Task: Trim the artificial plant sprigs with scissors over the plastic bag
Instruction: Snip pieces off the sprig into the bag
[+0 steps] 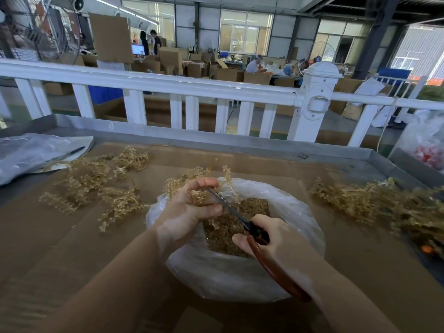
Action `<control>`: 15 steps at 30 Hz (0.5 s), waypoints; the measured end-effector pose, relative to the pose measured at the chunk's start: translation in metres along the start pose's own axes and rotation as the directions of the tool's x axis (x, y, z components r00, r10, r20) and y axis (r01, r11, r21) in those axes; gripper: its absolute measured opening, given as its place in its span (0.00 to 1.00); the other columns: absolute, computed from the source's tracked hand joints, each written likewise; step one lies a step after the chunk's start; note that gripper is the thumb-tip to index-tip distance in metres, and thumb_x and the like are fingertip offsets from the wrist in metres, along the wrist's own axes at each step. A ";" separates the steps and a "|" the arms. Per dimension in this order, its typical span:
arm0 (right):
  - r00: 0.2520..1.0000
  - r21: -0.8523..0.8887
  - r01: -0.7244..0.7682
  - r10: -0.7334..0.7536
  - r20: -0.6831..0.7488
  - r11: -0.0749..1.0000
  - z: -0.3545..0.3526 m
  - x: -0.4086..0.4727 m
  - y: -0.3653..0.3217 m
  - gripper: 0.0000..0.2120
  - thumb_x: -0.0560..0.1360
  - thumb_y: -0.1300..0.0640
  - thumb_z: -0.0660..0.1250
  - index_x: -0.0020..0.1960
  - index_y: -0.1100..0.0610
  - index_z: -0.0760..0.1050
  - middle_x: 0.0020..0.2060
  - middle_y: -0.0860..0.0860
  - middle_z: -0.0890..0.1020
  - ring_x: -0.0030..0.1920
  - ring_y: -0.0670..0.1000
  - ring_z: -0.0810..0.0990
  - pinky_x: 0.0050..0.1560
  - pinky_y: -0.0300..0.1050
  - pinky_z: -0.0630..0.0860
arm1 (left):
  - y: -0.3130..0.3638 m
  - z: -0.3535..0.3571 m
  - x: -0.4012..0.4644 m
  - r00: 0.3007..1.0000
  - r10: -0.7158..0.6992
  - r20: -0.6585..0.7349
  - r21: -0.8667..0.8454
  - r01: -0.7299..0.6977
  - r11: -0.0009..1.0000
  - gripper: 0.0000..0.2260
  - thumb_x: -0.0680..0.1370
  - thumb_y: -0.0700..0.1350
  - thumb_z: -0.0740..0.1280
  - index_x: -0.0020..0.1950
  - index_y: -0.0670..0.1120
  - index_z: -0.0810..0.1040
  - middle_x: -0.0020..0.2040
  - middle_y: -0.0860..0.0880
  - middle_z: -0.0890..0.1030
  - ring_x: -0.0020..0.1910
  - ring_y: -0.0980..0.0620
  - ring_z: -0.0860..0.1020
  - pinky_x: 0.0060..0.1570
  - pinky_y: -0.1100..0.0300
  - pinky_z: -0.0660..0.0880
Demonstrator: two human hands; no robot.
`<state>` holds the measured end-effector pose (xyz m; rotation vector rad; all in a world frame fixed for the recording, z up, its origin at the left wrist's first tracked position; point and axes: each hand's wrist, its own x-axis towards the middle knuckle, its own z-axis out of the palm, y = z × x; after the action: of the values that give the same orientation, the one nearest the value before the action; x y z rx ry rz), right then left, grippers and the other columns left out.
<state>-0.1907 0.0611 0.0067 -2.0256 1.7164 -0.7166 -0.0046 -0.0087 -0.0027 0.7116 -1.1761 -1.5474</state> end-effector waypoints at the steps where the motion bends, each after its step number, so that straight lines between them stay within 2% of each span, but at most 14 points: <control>1: 1.000 0.001 0.002 -0.002 0.000 1.000 0.000 0.000 0.000 0.17 0.71 0.34 0.64 0.37 0.47 0.70 0.28 0.43 0.74 0.30 0.40 0.73 0.33 0.34 0.63 | 0.000 0.001 0.000 1.000 -0.002 -0.004 0.001 0.002 1.000 0.24 0.61 0.29 0.70 0.55 0.44 0.77 0.42 0.45 0.84 0.42 0.49 0.83 0.41 0.63 0.79; 8: 1.000 0.009 0.015 -0.015 0.028 1.000 0.000 0.002 0.003 0.18 0.72 0.34 0.63 0.38 0.48 0.69 0.29 0.45 0.75 0.31 0.41 0.74 0.34 0.35 0.64 | -0.003 0.002 0.001 0.999 -0.009 -0.053 -0.027 0.008 1.000 0.25 0.61 0.29 0.70 0.55 0.44 0.77 0.47 0.43 0.82 0.44 0.47 0.83 0.41 0.63 0.78; 15: 1.000 -0.010 0.020 -0.020 0.017 1.000 0.003 0.004 0.005 0.19 0.72 0.33 0.62 0.37 0.48 0.69 0.30 0.45 0.75 0.31 0.41 0.74 0.34 0.35 0.64 | -0.006 0.001 0.002 0.999 0.000 -0.047 -0.006 0.000 1.000 0.23 0.67 0.22 0.67 0.56 0.43 0.76 0.48 0.42 0.80 0.43 0.48 0.82 0.42 0.61 0.79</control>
<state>-0.1927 0.0556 0.0021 -2.0526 1.6963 -0.6966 -0.0081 -0.0105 -0.0078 0.7400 -1.1367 -1.5259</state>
